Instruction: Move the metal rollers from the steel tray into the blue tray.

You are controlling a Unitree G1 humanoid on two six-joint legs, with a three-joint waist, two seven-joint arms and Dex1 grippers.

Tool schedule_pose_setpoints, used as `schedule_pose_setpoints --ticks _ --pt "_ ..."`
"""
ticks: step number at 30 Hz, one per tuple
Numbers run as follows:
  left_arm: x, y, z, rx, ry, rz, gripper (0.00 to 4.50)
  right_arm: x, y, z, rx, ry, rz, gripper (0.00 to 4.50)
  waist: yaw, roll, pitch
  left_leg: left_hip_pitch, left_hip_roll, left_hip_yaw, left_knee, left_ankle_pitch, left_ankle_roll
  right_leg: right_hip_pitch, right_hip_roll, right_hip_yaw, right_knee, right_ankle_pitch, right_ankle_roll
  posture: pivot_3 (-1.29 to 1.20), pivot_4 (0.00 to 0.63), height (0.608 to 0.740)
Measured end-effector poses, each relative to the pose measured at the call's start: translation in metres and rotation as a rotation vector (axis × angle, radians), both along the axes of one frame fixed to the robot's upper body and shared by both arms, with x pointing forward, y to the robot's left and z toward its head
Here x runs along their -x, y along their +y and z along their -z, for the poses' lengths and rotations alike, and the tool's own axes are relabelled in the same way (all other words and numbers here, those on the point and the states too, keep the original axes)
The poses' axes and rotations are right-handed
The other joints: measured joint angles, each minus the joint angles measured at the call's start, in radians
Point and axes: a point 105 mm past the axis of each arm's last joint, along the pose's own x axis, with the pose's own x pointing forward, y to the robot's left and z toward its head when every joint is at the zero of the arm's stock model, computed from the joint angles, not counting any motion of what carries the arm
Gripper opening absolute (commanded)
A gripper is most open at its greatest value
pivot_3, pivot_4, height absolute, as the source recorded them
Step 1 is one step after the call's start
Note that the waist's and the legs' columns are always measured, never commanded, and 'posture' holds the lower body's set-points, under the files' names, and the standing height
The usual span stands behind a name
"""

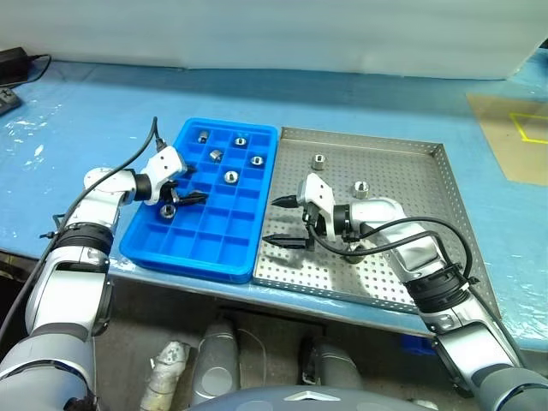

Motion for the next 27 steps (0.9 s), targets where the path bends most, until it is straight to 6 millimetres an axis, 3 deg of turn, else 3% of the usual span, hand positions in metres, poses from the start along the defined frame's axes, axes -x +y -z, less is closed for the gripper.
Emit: schedule_pose_setpoints --ticks 4,10,13,19,22,27 --pt "-0.006 -0.002 -0.008 0.008 -0.015 -0.007 3.7 -0.001 0.0 0.0 -0.001 -0.003 0.008 4.5 0.001 0.0 0.0 -0.001 0.0 -0.001 0.0 0.001 -0.001 0.0 0.0 0.0 0.0 0.0 0.0 0.03 0.15 0.74" --pt "-0.021 -0.03 -0.074 0.064 -0.19 0.078 3.7 -0.003 -0.001 0.0 -0.008 -0.008 0.03 4.5 -0.003 -0.001 0.0 0.0 0.0 -0.002 0.0 0.001 -0.002 0.0 0.0 0.0 0.001 0.0 0.0 -0.02 0.15 0.74" --pt "-0.022 -0.051 -0.086 0.097 -0.218 0.141 3.7 -0.004 -0.004 -0.001 -0.019 -0.014 0.059 4.5 -0.011 -0.001 0.0 -0.001 0.0 -0.002 0.0 0.001 -0.002 0.0 0.0 -0.001 0.001 0.0 0.0 -0.07 0.15 0.74" --pt "-0.021 -0.097 -0.079 0.084 -0.199 0.273 3.7 -0.001 -0.016 -0.004 -0.033 -0.027 0.134 4.5 -0.029 -0.001 0.001 -0.001 -0.001 -0.002 0.001 0.001 -0.001 0.0 0.001 0.0 0.0 0.002 0.003 -0.19 0.15 0.74" --pt "-0.019 -0.112 -0.066 0.068 -0.162 0.321 3.7 0.0 -0.032 -0.006 -0.024 -0.038 0.206 4.5 -0.048 -0.002 0.001 0.0 -0.001 -0.002 0.001 0.001 -0.001 0.001 0.001 0.0 0.0 0.002 0.003 -0.29 0.15 0.74" --pt "-0.004 -0.158 -0.052 0.081 -0.096 0.481 3.7 0.016 -0.058 0.0 -0.011 -0.013 0.337 4.5 -0.071 -0.002 0.001 0.0 -0.001 -0.001 0.002 -0.001 0.003 0.004 0.001 0.0 -0.004 0.002 0.003 -0.42 0.15 0.74"
